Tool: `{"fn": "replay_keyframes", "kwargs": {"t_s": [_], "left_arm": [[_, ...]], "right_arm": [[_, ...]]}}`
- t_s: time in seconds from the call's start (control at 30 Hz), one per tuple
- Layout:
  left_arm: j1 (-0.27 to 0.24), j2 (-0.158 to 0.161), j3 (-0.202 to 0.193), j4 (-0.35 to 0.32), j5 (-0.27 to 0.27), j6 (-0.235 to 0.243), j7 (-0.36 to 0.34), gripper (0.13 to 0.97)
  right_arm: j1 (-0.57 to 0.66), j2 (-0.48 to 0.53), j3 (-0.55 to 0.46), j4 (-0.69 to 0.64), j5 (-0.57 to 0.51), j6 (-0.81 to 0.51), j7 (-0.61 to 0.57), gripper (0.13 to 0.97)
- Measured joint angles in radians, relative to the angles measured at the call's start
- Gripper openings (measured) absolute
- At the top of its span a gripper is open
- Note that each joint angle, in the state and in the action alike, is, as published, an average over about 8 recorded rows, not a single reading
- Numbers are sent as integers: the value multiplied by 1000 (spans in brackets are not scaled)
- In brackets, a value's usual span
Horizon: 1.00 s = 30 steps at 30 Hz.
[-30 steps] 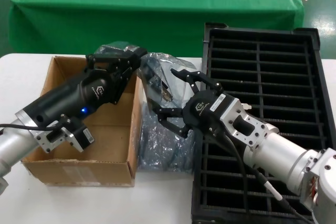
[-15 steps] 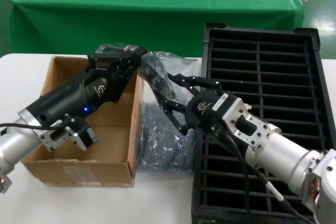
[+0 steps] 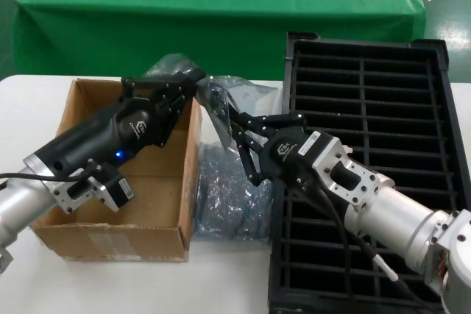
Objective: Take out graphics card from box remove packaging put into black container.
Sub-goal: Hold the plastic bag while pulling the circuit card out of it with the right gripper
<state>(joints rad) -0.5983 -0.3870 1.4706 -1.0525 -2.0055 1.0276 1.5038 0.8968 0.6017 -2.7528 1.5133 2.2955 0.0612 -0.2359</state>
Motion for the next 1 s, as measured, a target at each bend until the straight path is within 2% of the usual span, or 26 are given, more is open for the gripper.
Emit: {"fn": "replay_keyframes", "kwargs": {"t_s": [0.17, 0.4, 0.8, 1.0], "left_arm": [[11, -6, 4, -21, 1, -5, -32, 139], [14, -10, 6, -22, 2, -6, -40, 139], [22, -13, 5, -39, 1, -11, -55, 139], [26, -13, 4, -49, 1, -16, -64, 139]], "right_arm": [[0, -1, 0, -1, -10, 0, 11, 162], [-2, 0, 0, -2, -24, 2, 27, 139], [-2, -3, 1, -10, -71, -9, 78, 148], [-2, -4, 1, -11, -96, -15, 102, 200]]}}
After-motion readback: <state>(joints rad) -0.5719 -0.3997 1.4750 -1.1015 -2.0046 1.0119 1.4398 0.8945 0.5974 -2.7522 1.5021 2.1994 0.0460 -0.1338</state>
